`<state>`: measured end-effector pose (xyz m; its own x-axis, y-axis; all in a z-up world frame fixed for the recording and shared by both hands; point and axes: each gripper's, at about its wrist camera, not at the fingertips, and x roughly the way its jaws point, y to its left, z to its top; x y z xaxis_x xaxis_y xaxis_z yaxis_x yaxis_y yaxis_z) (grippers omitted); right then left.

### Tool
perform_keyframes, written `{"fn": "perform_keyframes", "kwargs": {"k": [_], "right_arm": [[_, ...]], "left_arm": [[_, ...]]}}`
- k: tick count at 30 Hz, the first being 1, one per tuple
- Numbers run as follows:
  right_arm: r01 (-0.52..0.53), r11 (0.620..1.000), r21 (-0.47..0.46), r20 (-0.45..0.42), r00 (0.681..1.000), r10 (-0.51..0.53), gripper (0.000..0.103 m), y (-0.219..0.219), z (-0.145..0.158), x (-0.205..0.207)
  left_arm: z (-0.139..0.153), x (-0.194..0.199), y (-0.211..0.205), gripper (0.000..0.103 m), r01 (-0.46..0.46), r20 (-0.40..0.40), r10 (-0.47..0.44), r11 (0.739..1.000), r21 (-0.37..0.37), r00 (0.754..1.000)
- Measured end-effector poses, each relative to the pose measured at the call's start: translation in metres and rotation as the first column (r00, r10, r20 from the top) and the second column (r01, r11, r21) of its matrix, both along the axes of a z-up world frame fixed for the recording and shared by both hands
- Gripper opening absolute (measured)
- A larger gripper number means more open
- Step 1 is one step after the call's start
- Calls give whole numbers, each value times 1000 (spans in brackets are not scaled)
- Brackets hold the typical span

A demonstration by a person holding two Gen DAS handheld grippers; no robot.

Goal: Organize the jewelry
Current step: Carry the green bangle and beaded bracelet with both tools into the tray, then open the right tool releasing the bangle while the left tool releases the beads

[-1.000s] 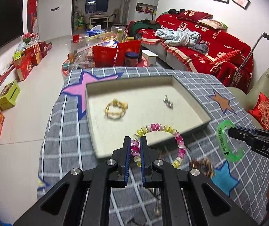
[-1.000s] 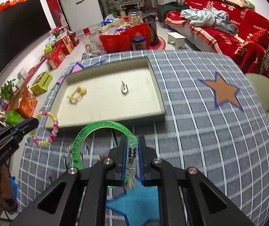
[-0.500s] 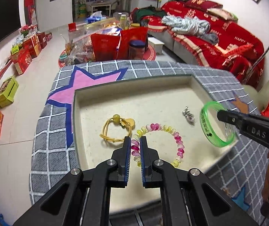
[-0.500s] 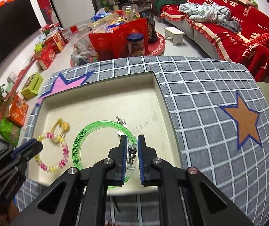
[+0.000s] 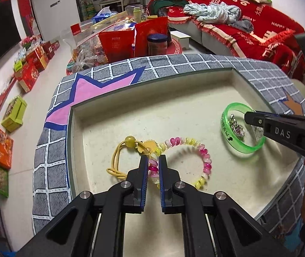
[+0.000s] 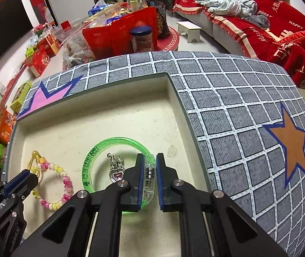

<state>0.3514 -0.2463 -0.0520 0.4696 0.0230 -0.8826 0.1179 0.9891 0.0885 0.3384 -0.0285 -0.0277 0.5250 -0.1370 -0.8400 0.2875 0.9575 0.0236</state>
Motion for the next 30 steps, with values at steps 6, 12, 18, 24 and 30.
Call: {"fn": "perform_keyframes", "kwargs": {"k": [6,12,18,24,30], "right_arm": [[-15,1000,-27,-8,1000,15,15,6,-2,-1],[-9,1000,-2,18,1000,9,59,7,5,-6],[-6,998,57,84,996,1,59,4,28,-23],[-11,995,95,131,991,-1,59,-1,46,-54],[-9,990,142,149,989,-13,61,-11,55,-79]], "left_arm": [[-3,-5,-8,27,20,24,-22,998,65,999],[-5,-8,-8,27,26,41,-30,996,82,999],[-2,-15,-9,27,23,79,-30,995,100,996],[1,-19,-10,27,27,98,-37,994,102,995],[12,-20,-4,103,-7,115,-1,997,72,993]]}}
